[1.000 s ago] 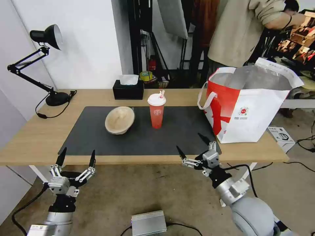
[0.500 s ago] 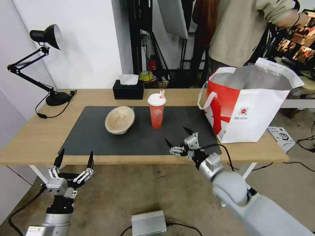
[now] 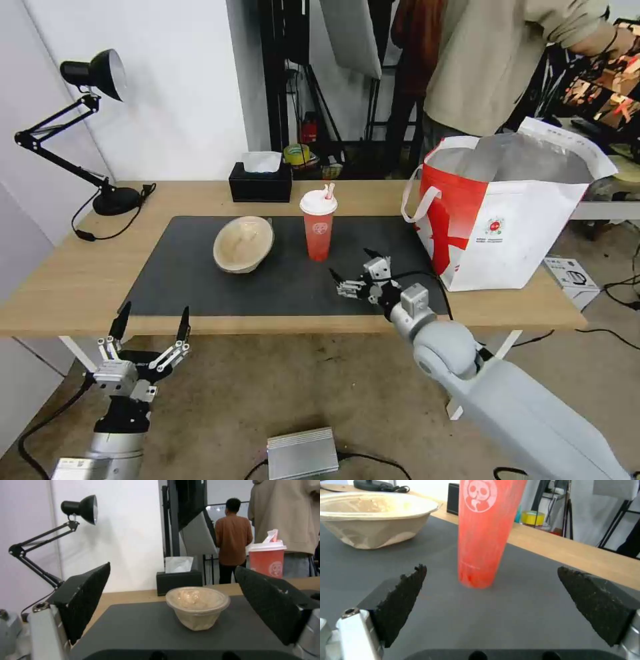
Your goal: Pick up the trash from the table and place it into the takeout bag.
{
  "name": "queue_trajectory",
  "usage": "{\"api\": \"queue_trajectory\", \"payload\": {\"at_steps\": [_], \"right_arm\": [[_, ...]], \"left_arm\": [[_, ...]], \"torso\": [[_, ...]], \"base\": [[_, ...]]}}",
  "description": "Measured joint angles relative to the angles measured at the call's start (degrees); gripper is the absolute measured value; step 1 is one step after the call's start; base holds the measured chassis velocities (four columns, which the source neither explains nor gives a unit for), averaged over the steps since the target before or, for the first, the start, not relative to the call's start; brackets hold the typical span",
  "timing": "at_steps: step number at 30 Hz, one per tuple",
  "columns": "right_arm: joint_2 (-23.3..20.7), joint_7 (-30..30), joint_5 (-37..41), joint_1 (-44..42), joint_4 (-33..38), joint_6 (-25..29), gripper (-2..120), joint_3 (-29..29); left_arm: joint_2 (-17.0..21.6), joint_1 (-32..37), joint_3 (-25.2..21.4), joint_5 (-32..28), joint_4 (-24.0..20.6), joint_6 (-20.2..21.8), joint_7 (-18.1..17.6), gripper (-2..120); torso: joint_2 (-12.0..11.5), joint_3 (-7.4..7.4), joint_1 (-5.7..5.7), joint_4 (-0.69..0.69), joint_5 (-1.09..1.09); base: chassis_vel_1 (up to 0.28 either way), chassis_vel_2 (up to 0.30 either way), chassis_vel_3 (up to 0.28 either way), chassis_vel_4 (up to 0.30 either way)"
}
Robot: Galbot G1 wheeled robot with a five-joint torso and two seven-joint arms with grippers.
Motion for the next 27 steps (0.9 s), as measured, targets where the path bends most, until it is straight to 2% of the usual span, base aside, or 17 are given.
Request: {"api": "queue_trajectory", "payload": {"at_steps": [14, 27], "right_arm": [[6.61, -0.18, -0.35, 7.17, -8.87, 0.24, 100, -4.42], [9.82, -0.19, -0.67, 10.66, -13.99, 0.78, 100, -5.45]], "left_arm": [[0.11, 0.5, -1.42, -0.9, 0.8, -0.05, -0.05, 100], [0.28, -0.48, -1.21, -1.12, 2.78, -0.19, -0.05, 100]], "torso": [[0.01, 0.0, 0.0, 0.01, 0.0], [0.01, 0.0, -0.01, 0.0, 0.0]], "base": [[0.0, 0.0, 0.0, 0.0], [0.0, 0.0, 0.0, 0.0]]}}
